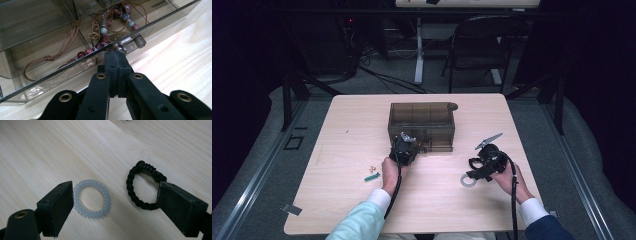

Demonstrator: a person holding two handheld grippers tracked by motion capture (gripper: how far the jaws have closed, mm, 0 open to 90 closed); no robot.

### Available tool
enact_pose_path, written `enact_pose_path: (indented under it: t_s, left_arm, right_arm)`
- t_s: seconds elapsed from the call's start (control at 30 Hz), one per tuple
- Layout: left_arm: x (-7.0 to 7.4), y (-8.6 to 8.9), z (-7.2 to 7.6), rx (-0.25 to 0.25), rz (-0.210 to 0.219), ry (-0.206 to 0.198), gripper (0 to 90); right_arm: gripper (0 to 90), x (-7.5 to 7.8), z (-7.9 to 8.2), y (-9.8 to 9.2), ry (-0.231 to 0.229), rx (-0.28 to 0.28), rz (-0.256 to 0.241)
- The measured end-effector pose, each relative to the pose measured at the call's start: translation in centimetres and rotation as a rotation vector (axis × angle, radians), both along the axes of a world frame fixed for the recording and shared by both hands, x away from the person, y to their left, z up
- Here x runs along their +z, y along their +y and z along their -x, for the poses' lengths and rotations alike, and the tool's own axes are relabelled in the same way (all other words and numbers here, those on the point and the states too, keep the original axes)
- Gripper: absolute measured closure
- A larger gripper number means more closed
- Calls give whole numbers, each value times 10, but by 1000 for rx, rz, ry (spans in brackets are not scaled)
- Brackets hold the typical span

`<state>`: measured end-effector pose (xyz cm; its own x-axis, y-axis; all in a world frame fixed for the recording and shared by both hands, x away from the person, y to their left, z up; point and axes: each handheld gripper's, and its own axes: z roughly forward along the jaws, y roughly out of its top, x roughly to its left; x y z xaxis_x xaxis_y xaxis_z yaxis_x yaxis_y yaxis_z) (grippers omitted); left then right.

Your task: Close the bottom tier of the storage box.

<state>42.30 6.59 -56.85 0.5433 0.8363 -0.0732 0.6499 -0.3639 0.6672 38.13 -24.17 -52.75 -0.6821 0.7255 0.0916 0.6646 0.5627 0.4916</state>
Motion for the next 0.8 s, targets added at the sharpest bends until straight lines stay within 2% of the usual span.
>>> enact_pose_path:
  t_s: [0.8]
  left_arm:
    - [-1, -7, -15, 68, -4, -38, 900]
  right_arm:
    - [139, 0, 0, 0, 4, 3, 0]
